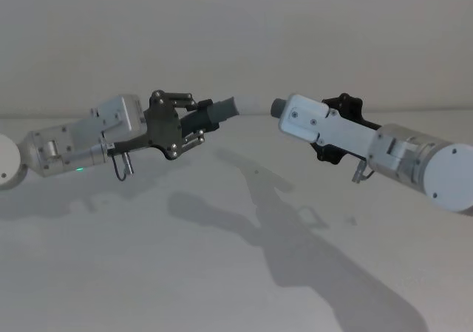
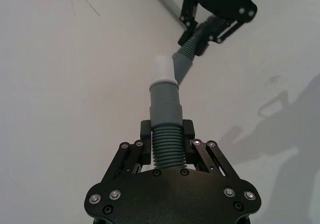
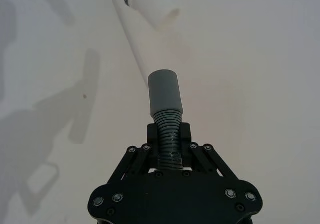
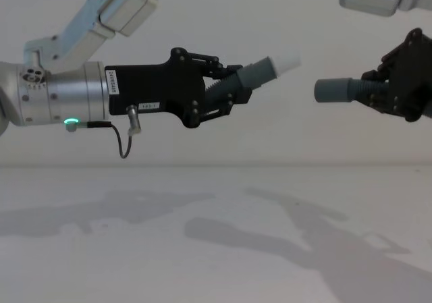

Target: Use both hands to pick up one end of the pipe from the table, align the ends, and insert them.

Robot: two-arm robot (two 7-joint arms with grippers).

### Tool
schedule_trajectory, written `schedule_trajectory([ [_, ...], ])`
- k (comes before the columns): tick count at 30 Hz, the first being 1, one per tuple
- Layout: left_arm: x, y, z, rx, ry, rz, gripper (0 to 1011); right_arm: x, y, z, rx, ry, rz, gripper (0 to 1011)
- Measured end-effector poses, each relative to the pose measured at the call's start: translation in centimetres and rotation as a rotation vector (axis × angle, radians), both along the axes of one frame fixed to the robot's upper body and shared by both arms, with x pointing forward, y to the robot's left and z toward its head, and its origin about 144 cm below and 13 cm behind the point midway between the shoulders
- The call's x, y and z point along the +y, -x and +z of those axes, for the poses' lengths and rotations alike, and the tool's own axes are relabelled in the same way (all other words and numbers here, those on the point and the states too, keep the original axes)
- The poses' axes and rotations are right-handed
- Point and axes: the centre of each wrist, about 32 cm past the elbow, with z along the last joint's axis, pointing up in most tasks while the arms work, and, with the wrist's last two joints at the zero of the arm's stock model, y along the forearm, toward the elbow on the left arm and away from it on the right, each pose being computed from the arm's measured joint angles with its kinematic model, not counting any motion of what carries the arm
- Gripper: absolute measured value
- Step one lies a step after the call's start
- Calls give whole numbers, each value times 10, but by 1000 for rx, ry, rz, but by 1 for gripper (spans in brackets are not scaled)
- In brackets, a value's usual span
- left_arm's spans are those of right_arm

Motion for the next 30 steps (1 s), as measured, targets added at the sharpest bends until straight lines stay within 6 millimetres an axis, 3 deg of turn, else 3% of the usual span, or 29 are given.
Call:
schedule_trajectory([
  [30, 4, 1, -11, -29, -8, -9, 327, 1, 24, 16, -8, 78, 68, 223],
])
